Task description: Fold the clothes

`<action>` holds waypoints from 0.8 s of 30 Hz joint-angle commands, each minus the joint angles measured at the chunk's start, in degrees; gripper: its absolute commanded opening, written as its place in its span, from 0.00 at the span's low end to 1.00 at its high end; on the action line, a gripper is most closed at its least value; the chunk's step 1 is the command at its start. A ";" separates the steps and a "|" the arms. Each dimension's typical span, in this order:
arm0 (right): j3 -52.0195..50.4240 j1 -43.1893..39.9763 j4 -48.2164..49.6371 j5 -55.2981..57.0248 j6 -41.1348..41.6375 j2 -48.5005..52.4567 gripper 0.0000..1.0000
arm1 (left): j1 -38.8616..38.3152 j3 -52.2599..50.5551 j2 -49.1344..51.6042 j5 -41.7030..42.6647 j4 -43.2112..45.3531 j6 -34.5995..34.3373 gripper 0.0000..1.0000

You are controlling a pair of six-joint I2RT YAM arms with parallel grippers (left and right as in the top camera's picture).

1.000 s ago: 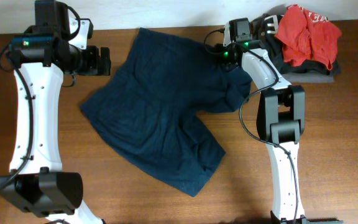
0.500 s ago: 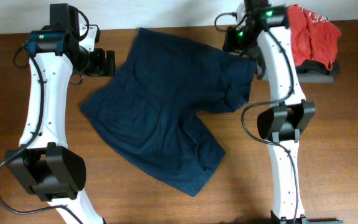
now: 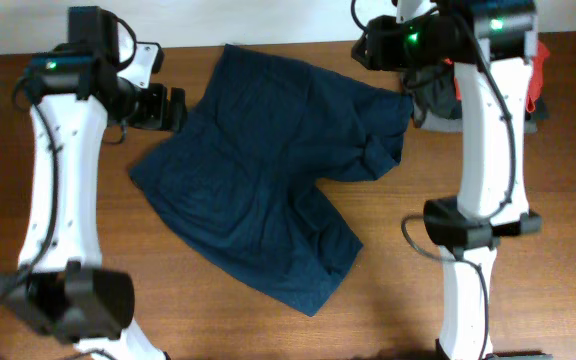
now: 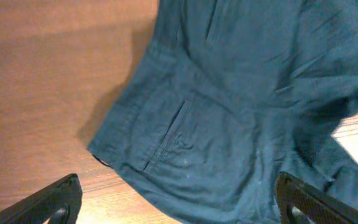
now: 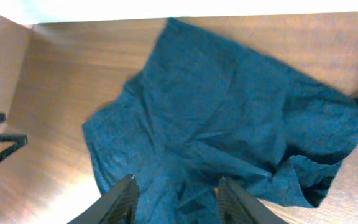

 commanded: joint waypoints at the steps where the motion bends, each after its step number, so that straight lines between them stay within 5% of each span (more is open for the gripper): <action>1: -6.99 2.58 -0.37 6.29 -0.24 -12.13 0.50 | 0.00 0.22 -8.87 1.25 -0.26 1.60 0.99; 4: -22.75 3.98 -0.37 13.11 0.04 -23.82 0.59 | 0.00 0.22 -13.25 1.25 -0.70 1.57 0.99; 9: -48.98 4.00 -0.37 12.92 0.44 -34.10 0.61 | -0.02 0.13 -13.31 1.92 -1.57 1.33 0.99; 15: -72.98 5.22 3.23 12.07 -0.37 -34.95 0.60 | -0.02 0.04 -8.61 1.88 -1.49 1.38 0.99; 24: -103.36 8.83 26.77 8.74 -6.95 -34.95 0.60 | -0.02 0.04 3.89 1.90 2.08 4.09 0.99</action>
